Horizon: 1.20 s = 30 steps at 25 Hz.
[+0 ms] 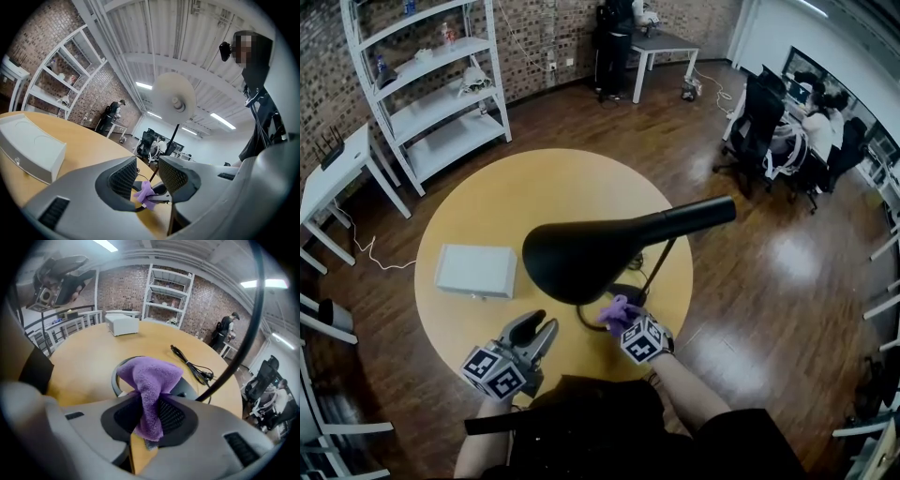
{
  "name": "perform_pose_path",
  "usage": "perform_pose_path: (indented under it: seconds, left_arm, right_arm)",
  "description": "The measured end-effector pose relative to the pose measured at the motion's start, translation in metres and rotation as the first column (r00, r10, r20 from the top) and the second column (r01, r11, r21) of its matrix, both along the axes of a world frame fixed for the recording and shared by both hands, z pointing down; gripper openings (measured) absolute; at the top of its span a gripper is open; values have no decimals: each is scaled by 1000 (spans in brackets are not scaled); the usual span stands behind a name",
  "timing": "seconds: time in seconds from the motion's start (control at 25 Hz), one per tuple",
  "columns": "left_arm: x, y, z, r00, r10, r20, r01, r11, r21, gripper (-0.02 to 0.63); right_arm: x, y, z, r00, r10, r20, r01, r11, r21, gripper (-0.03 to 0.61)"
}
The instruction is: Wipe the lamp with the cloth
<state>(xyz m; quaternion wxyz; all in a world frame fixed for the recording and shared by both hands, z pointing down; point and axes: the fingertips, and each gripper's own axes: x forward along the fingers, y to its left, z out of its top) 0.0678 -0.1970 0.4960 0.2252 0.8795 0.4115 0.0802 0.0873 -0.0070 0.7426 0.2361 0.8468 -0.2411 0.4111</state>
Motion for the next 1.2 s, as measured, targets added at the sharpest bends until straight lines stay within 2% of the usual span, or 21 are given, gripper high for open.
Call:
perform_pose_path:
  seconds: [0.2, 0.28, 0.36, 0.4, 0.44, 0.48, 0.56, 0.64, 0.68, 0.76, 0.84, 0.96, 1.08, 1.2]
  left_arm:
    - [-4, 1, 1, 1000, 0, -5, 0, 1000, -6, 132]
    - [-2, -2, 0, 1000, -14, -7, 13, 1000, -14, 132]
    - [0, -6, -2, 1000, -26, -11, 26, 999, -22, 131]
    - [0, -7, -2, 999, -29, -15, 29, 999, -24, 131]
    - [0, -9, -3, 999, -32, -18, 31, 999, -26, 131]
    - [0, -10, -4, 999, -35, -20, 34, 999, -27, 131]
    - [0, -13, -4, 999, -41, -23, 40, 999, -27, 132]
    - [0, -16, -4, 999, -47, -22, 46, 999, -21, 132]
    - [-1, -17, -4, 999, -49, -21, 48, 999, -17, 130]
    - [-3, -19, -4, 999, -49, -17, 49, 999, -7, 131]
    - [-3, -21, -6, 999, -49, -18, 49, 999, 0, 132]
    - [1, -24, -12, 997, -66, -26, 66, 998, -3, 130]
    - [3, -22, -17, 996, -77, -34, 77, 997, 0, 131]
    - [3, -24, -17, 996, -84, -30, 84, 996, 2, 131]
  right_arm:
    - [-2, -25, -3, 1000, -21, 4, 20, 998, 66, 95]
    - [-8, -33, 5, 997, -8, 73, -3, 990, 145, 95]
    - [-18, -54, 6, 981, -47, 189, -11, 955, 296, 97]
    - [-19, -64, 3, 974, -65, 218, -18, 933, 359, 95]
    - [-15, -68, -3, 977, -57, 207, -28, 922, 387, 95]
    - [-7, -65, -10, 988, -24, 154, -36, 927, 372, 95]
    - [19, -47, -29, 998, 65, -28, -56, 968, 244, 95]
    - [43, -26, -47, 974, 138, -180, -123, 988, 94, 95]
    - [51, -14, -48, 960, 185, -210, -181, 983, 40, 94]
    - [60, 7, -38, 929, 303, -212, -312, 950, -10, 94]
    - [66, 19, -30, 889, 406, -210, -418, 909, -9, 94]
    - [71, 23, -30, 857, 476, -199, -485, 874, 4, 95]
    - [71, 19, -39, 861, 470, -196, -479, 878, -2, 95]
    - [75, 4, -35, 906, 384, -178, -393, 919, -18, 95]
